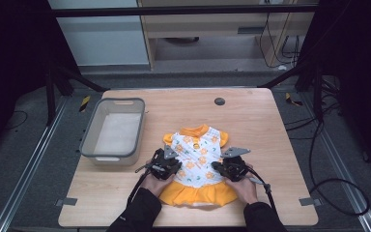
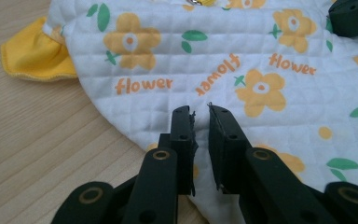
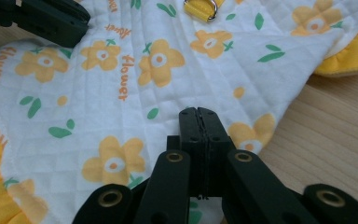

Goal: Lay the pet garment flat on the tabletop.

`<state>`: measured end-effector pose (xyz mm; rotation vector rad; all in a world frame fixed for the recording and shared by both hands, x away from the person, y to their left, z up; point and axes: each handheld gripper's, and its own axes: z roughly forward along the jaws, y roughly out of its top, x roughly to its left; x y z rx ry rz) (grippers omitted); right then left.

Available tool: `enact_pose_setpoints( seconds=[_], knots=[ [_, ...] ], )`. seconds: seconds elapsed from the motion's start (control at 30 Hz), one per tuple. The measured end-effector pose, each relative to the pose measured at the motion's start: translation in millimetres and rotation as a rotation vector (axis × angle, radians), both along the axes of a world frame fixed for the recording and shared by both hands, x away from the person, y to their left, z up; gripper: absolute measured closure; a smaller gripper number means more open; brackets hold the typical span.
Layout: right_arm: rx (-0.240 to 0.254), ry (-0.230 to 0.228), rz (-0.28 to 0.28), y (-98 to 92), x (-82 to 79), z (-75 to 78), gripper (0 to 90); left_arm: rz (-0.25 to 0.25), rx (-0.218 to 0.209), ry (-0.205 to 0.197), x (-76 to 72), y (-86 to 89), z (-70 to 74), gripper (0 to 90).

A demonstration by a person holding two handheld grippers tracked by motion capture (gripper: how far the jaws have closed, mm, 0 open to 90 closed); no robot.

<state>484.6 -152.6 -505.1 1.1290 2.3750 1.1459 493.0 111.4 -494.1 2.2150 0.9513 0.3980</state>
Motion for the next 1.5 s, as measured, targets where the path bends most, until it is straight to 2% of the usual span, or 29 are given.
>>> enact_pose_setpoints(
  seconds=[0.17, 0.23, 0.33, 0.4, 0.43, 0.47, 0.5, 0.53, 0.67, 0.7, 0.73, 0.83, 0.93, 1.07, 1.1, 1.2, 1.23, 1.37, 1.43, 1.5],
  knots=[
    [0.011, -0.001, -0.013, 1.5, 1.5, 0.2, 89.7, -0.001, 0.0, -0.005, 0.3, 0.5, 0.8, 79.1],
    [0.025, -0.017, -0.011, 1.2, 1.4, 4.2, 89.7, 0.0, -0.014, -0.006, 0.9, 2.4, 5.5, 77.9],
    [0.063, -0.047, -0.017, -1.6, 1.3, 13.8, 89.8, 0.009, -0.041, -0.039, 3.3, 6.4, 19.0, 76.3],
    [0.075, -0.067, -0.016, -3.4, 0.6, 20.0, 89.8, 0.01, -0.04, -0.05, 5.4, 7.6, 24.2, 75.5],
    [0.079, -0.075, -0.019, -3.7, -0.7, 22.7, 89.8, 0.022, -0.048, -0.074, 12.8, 10.3, 35.5, 75.3],
    [0.08, -0.077, -0.013, -3.6, -1.8, 23.9, 89.8, 0.025, -0.056, -0.081, 17.2, 11.0, 39.7, 75.4],
    [0.082, -0.076, -0.006, -3.1, -4.0, 24.7, 89.8, 0.025, -0.056, -0.081, 17.2, 11.0, 39.7, 75.8],
    [0.08, -0.076, 0.001, -2.2, -6.5, 25.0, 89.8, 0.035, -0.059, -0.093, 26.6, 10.0, 45.9, 76.0],
    [0.08, -0.061, 0.035, -1.3, -19.8, 26.3, 89.6, 0.047, -0.053, -0.105, 44.2, 2.7, 49.8, 78.8],
    [0.08, -0.061, 0.035, -1.3, -19.8, 26.3, 89.6, 0.047, -0.053, -0.105, 44.2, 2.7, 49.8, 79.6],
    [0.084, -0.059, 0.04, -3.0, -27.4, 27.0, 89.5, 0.055, -0.044, -0.124, 52.4, -2.9, 49.6, 81.1],
    [0.086, -0.048, 0.046, -4.5, -36.4, 26.5, 89.6, 0.054, -0.015, -0.135, 64.8, -12.3, 47.4, 82.2],
    [0.079, -0.03, 0.063, -4.0, -44.3, 21.9, 89.7, 0.054, 0.014, -0.131, 76.2, -21.7, 42.7, 84.1],
    [0.064, -0.017, 0.079, 1.2, -47.3, 16.2, 89.6, 0.06, 0.019, -0.114, 86.8, -28.1, 35.6, 86.3],
    [0.053, -0.014, 0.086, 3.6, -46.9, 13.6, 89.7, 0.063, 0.029, -0.106, 93.5, -32.8, 28.2, 86.9],
    [0.038, -0.007, 0.093, 6.3, -47.3, 10.9, 89.8, 0.072, 0.046, -0.108, 98.2, -35.3, 22.3, 88.6],
    [0.026, 0.002, 0.1, 7.9, -48.0, 8.7, 89.9, 0.08, 0.059, -0.095, 104.1, -35.9, 15.8, 89.2],
    [0.006, 0.013, 0.106, 8.9, -48.7, 5.9, 90.0, 0.091, 0.066, -0.092, 110.2, -35.3, 11.8, 89.6],
    [-0.015, 0.03, 0.11, 10.0, -50.3, 3.0, 90.0, 0.094, 0.097, -0.093, 117.3, -36.7, 9.1, 89.7],
    [-0.017, 0.033, 0.116, 10.0, -51.2, 3.5, 90.0, 0.096, 0.098, -0.093, 119.1, -37.1, 8.0, 89.7]
  ],
)
